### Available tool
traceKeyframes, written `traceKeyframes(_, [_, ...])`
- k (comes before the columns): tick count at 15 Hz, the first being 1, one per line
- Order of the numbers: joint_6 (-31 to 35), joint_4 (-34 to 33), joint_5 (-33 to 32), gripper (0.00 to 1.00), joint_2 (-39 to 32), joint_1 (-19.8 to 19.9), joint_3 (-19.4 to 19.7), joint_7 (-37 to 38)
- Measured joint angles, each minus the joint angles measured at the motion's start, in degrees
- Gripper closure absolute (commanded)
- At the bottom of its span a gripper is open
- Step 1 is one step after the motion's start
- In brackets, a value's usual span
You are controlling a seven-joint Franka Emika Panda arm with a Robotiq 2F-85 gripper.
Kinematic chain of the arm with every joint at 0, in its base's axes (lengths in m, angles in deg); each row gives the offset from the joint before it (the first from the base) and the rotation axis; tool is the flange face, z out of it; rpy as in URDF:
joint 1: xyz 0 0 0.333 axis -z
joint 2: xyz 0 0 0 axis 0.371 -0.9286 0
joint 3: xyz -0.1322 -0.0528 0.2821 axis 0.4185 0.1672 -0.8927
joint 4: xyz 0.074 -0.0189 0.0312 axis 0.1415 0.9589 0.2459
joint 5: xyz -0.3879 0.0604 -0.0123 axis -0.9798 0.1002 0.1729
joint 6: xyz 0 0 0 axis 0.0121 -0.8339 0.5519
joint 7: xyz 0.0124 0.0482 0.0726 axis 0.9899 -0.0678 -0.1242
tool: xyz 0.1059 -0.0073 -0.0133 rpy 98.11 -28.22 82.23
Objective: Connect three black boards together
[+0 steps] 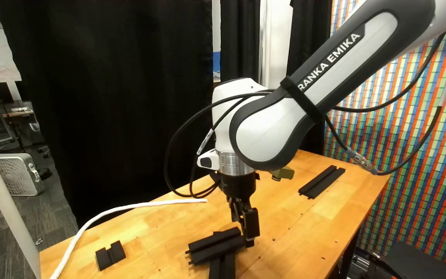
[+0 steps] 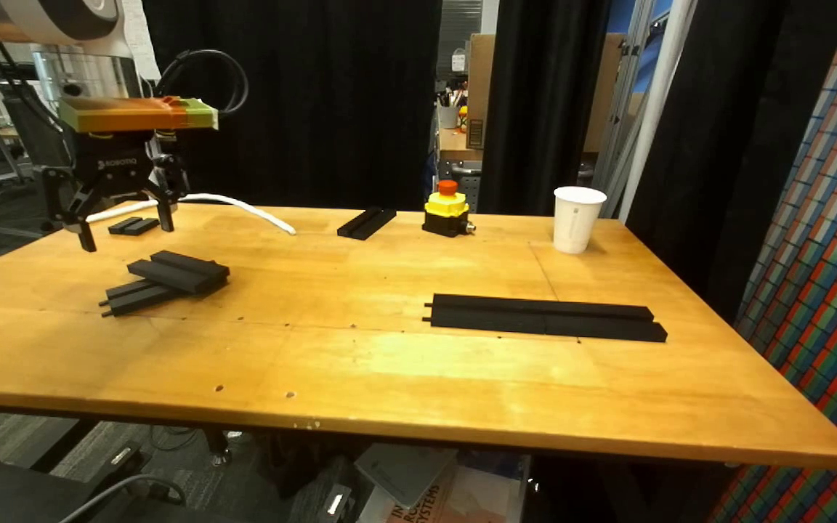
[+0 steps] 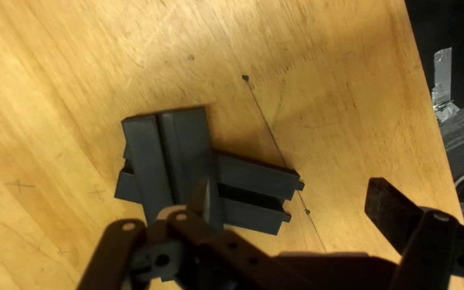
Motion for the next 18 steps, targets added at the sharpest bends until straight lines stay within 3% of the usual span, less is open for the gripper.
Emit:
traceKeyframes(10, [7.92,-4.74,-0.19,0.00,-10.80,-0.44,-1.18,-0.20])
traceKeyframes(18, [9.65,-8.96,-3.43,0.00,-17.23,1.66,-1.16,-0.33])
